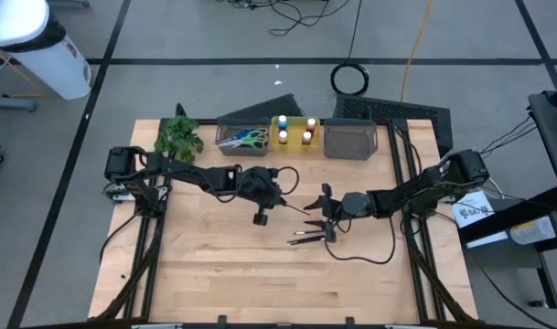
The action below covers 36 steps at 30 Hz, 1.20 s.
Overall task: Pick & Place Paint Supplies
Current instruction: Put the top gold paintbrush into the right black bin
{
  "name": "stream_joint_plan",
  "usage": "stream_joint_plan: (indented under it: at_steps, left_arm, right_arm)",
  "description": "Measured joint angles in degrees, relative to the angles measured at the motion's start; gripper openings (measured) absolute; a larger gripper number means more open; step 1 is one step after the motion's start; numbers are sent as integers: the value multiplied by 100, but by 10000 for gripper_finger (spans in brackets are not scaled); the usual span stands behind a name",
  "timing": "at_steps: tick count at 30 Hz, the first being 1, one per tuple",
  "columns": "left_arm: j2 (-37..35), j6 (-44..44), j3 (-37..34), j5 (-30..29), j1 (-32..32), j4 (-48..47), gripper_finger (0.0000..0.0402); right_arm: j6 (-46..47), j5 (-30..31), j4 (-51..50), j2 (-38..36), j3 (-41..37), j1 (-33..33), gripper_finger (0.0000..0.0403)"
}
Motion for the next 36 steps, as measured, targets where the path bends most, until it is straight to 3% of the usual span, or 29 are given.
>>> stream_joint_plan:
  at_steps: [21,30,36]
  left_arm:
    - [-7,-20,4,0,-2,-55,1]
    - [-423,-480,17,-21,-2,280,39]
    - [-1238,-1231,17,0,-4,210,47]
  right_arm:
    - [24,131,-135,-9,-6,-13,8]
    - [309,150,-352,-110,-6,-211,3]
    - [279,647,-1507,-1163,-10,-727,2]
